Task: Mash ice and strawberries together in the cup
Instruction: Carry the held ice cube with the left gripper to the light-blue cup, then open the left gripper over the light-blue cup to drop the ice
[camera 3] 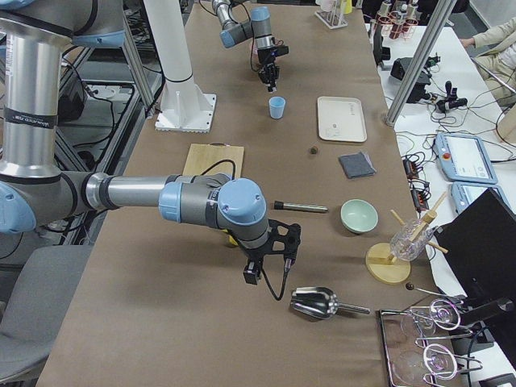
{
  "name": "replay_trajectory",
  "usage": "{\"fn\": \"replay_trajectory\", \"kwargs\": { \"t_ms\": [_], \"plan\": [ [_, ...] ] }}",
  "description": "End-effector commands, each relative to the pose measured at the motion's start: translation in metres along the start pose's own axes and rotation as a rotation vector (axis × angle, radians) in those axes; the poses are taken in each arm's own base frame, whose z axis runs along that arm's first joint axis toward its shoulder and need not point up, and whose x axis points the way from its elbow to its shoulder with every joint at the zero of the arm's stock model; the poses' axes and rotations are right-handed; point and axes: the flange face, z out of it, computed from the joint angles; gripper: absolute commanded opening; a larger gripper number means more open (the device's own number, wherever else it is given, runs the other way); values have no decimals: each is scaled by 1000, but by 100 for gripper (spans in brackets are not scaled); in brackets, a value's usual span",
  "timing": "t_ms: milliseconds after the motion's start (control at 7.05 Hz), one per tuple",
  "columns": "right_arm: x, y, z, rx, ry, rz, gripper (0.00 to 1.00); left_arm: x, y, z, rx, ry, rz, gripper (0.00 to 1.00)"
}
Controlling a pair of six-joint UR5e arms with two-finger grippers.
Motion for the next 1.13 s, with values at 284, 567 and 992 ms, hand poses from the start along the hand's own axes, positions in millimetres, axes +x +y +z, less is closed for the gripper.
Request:
{"fn": "replay_trajectory", "kwargs": {
  "t_ms": [284,567,992],
  "plan": [
    [-1,-1,-1,1,2,-2,100,-5,-8,29,7,-56,-3,0],
    [0,0,0,0,0,-2,100,-5,-9,29,14,-60,-3,39],
    [-1,-1,-1,2,-2,-5,100,3,-17,2,49,-35,4,98]
  ]
}}
